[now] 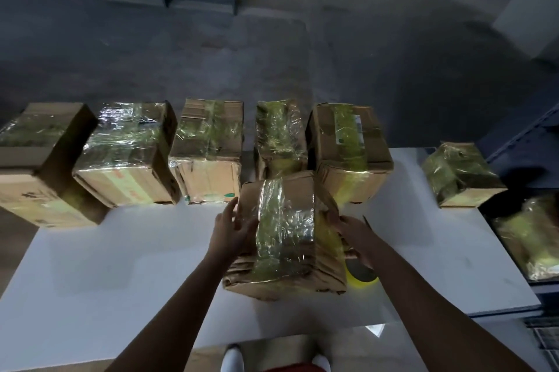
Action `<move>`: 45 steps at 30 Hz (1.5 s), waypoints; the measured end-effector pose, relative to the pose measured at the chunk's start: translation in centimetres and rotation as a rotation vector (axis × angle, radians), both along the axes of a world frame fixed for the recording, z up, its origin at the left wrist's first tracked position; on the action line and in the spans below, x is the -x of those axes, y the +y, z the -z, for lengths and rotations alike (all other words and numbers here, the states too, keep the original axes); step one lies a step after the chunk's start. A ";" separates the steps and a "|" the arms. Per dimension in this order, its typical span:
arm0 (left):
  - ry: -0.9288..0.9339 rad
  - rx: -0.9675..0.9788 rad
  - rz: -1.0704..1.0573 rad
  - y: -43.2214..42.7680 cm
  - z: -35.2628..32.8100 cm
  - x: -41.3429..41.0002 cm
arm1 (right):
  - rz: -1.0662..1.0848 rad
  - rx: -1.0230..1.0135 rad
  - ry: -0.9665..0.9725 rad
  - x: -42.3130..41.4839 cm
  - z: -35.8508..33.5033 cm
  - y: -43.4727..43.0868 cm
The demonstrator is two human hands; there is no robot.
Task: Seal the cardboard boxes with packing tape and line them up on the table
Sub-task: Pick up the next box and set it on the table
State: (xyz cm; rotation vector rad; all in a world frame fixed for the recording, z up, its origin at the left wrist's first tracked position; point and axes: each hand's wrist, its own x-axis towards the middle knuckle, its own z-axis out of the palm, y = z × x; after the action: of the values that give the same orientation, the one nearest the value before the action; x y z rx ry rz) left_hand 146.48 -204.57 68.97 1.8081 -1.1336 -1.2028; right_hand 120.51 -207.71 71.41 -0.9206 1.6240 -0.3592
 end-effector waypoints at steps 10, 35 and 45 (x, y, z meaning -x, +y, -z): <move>-0.077 -0.122 0.194 0.1 -4.2 3.7 | -0.056 0.198 0.128 -1.8 -1.6 -1.7; -0.162 -0.071 0.125 -1.0 -2.1 2.8 | -0.140 0.405 0.223 -3.4 -1.2 -1.5; -0.053 -0.070 0.046 -0.7 -1.7 1.8 | 0.034 0.310 0.091 -2.8 -1.3 -1.8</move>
State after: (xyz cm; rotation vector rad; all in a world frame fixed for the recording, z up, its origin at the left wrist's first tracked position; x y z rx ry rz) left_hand 144.73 -205.28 70.69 1.8850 -1.1825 -1.2417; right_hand 123.33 -209.46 72.74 -1.1565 1.6974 -0.6133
